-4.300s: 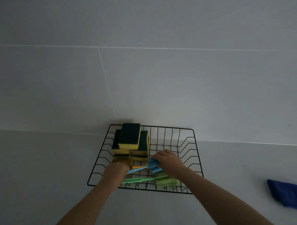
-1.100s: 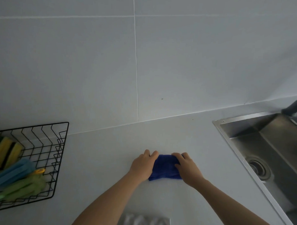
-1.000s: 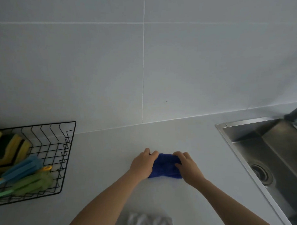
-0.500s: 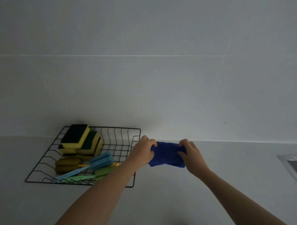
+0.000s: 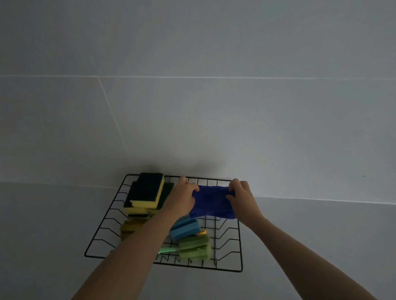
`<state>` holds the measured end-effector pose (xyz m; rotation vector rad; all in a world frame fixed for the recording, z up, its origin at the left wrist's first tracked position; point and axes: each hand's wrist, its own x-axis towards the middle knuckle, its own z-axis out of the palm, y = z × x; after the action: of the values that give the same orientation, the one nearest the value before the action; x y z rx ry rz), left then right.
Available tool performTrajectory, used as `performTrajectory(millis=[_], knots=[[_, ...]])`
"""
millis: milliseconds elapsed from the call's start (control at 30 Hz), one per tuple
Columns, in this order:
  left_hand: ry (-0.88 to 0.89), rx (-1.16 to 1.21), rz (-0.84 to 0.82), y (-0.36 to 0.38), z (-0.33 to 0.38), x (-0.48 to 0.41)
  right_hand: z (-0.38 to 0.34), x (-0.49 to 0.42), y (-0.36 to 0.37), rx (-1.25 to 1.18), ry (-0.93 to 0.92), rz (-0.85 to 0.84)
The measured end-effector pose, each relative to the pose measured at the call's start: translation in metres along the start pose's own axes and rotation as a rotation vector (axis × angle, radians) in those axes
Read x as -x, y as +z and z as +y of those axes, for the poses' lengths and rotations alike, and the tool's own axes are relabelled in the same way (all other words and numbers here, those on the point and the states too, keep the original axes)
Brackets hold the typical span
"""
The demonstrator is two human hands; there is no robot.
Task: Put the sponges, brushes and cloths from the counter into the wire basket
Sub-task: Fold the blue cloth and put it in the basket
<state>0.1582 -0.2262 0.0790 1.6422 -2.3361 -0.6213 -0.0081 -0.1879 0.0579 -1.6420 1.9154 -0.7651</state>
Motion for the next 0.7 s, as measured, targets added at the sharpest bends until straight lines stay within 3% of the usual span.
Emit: performTrajectory(millis=[267, 700], knots=[[0.0, -0.067, -0.06, 0.019, -0.032, -0.028, 0.004, -0.029, 0.044, 0.118, 0.067, -0.032], [-0.024, -0.289, -0.137, 0.049, -0.051, -0.054, 0.007, -0.057, 0.081, 0.481, 0.1, -0.277]])
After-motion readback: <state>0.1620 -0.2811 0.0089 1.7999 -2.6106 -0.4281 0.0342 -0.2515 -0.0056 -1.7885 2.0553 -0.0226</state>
